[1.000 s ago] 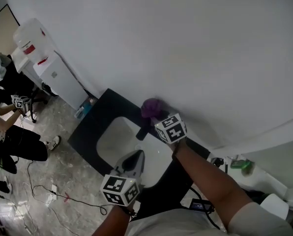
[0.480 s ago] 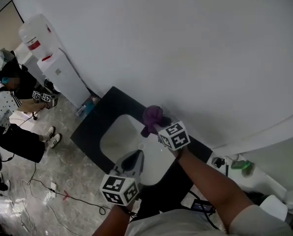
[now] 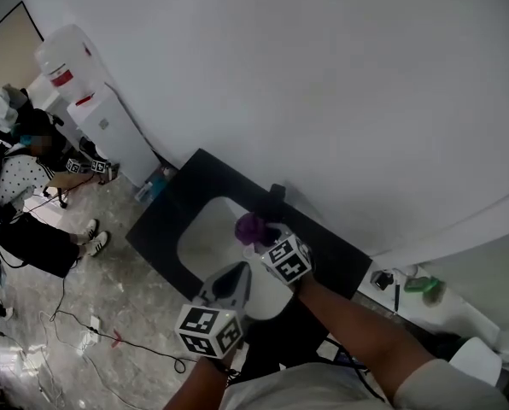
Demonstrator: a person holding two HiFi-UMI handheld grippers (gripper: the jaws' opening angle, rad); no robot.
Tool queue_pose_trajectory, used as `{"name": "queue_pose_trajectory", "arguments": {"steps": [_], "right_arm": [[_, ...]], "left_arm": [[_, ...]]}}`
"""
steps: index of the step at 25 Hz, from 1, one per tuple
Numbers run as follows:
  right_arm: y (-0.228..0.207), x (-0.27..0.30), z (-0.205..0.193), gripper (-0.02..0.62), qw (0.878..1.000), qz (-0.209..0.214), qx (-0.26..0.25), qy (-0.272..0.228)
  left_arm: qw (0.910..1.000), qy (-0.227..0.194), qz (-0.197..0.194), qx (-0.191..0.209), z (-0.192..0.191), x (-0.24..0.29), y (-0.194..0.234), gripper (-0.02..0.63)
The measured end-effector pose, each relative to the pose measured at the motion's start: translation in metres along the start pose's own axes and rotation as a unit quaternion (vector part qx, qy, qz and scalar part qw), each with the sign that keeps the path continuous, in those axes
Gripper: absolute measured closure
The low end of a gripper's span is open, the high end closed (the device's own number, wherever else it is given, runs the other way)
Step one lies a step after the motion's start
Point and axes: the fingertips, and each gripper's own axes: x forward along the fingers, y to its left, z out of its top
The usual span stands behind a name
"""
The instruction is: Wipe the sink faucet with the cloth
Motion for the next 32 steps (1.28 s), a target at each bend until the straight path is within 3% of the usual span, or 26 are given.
{"name": "queue_pose_trajectory", "arguments": {"steps": [3,6,13,17,25,28,32], "right_arm": [[-0.029,0.018,-0.008,0.509,0.999,-0.028,0.031,0.012],[-0.031,0.027,-0.01,0.506,0.999,-0.022,0.035,0.017],[0.03,-0.006,-0.049,0.509,0.997,0.043,0.047,0.046],[0.027,-0.089,-0.01,0.508,0.996,0.03,0.084,-0.033],[0.003,-0.267,0.103,0.506,0.981,-0.006,0.074,-0.181],[-0.003,-0.303,0.126,0.506,0.973,-0.026,0.064,-0.219],[-0.001,-0.32,0.137,0.508,0.97,-0.036,0.061,-0.232]], "left_arm": [[1.0,-0.001,-0.002,0.008,0.003,0.0,-0.003,0.599],[1.0,0.002,0.003,0.008,0.001,-0.001,-0.001,0.598],[1.0,0.002,-0.004,0.006,-0.001,-0.004,0.0,0.599],[0.9997,-0.009,-0.018,0.013,0.012,-0.004,-0.016,0.599],[0.9939,-0.065,-0.049,0.074,0.081,-0.003,-0.085,0.599],[0.9896,-0.084,-0.059,0.1,0.107,-0.003,-0.109,0.599],[0.9872,-0.092,-0.06,0.115,0.123,-0.004,-0.123,0.598]]}}
